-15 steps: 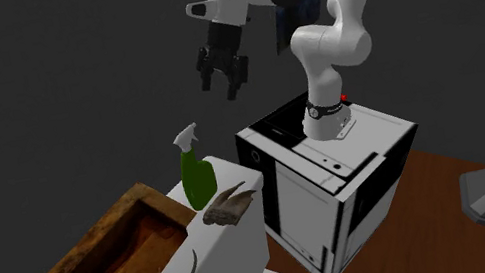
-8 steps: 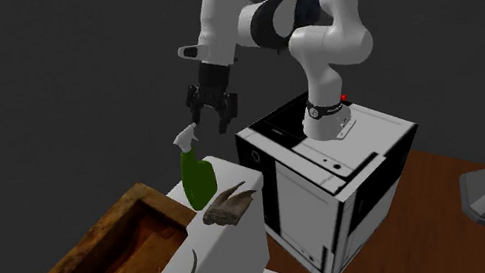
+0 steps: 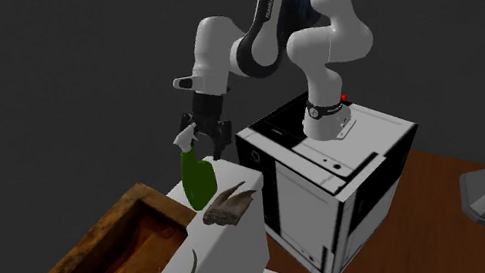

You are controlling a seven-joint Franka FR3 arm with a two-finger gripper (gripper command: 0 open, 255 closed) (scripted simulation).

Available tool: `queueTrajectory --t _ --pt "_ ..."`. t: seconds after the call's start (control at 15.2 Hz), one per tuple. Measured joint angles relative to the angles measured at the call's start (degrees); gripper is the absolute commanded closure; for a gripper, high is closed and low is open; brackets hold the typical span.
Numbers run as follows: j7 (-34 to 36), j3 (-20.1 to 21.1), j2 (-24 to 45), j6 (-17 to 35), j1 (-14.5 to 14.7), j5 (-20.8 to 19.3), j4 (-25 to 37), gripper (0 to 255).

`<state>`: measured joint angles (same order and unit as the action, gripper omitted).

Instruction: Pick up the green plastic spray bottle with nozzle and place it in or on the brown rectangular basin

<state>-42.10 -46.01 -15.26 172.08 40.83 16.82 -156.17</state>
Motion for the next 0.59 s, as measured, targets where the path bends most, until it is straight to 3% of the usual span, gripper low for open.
queueTrajectory --t 0.26,0.4,0.59 --pt "-7.32 -12.64 3.51 2.91 15.01 9.22 1.94 0" --pt "-8.21 -14.38 3.81 3.2 16.96 10.31 2.16 0" --pt "-8.41 -14.81 3.89 3.27 17.47 10.58 2.23 0"
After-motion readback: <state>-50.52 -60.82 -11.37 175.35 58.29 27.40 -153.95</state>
